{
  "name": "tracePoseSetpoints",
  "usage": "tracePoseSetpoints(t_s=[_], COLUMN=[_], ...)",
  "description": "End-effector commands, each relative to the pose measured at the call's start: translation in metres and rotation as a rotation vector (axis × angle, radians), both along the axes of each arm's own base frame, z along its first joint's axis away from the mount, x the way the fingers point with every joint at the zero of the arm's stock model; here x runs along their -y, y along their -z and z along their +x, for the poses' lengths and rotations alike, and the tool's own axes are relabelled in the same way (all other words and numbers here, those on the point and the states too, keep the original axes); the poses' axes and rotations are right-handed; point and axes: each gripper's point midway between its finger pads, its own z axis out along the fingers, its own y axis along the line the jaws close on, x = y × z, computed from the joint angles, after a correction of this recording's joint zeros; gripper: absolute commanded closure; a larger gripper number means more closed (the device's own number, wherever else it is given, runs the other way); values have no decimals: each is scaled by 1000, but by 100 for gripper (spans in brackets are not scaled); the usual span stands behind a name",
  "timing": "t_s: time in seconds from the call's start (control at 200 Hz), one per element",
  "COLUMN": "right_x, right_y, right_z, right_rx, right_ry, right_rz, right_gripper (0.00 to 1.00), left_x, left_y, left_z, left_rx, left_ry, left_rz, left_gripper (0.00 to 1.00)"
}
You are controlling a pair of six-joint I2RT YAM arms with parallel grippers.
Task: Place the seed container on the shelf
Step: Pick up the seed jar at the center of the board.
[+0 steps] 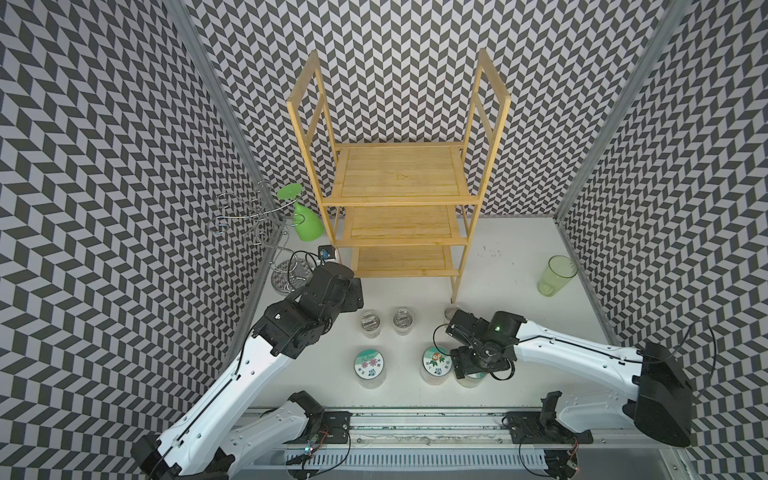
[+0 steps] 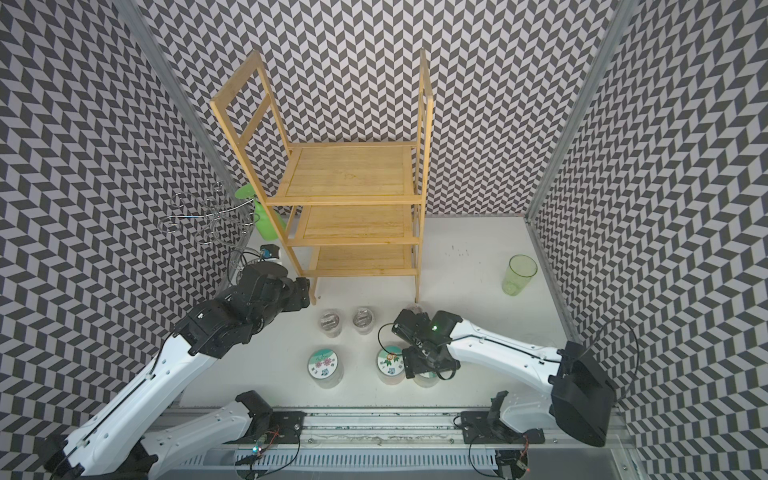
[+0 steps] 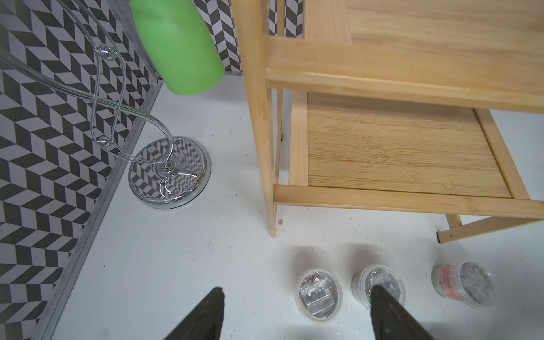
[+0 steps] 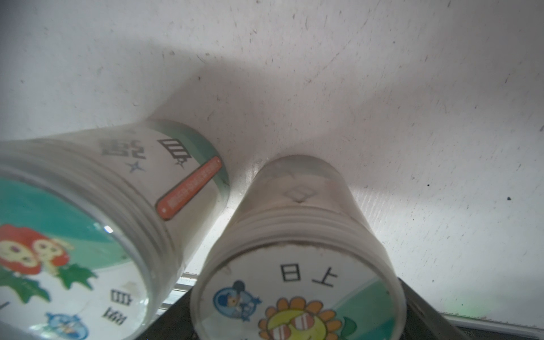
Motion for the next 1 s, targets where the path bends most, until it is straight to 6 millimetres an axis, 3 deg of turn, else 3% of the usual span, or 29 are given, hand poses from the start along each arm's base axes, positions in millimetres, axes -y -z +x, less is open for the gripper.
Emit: tracePoseSetpoints(t_s=[0.0,0.195,0.456,0.997], right_x=[3,5,3,3], right_y=[-2,6,10,-16], right_z=[5,-1,-4,-2], right_rx=[16,-18,-35,-26], right_ry=[12,13,12,8], right_rz=[-14,-22,-11,-1], right_gripper=[8,4,8,22], left_x=[2,5,5,2], left_y=[-9,-8,-6,-9], left_z=[4,6,6,5], left_rx=[34,34,33,48], left_ry=[8,17,22,17], left_rz=[0,3,6,12], left_gripper=[21,21,20,20])
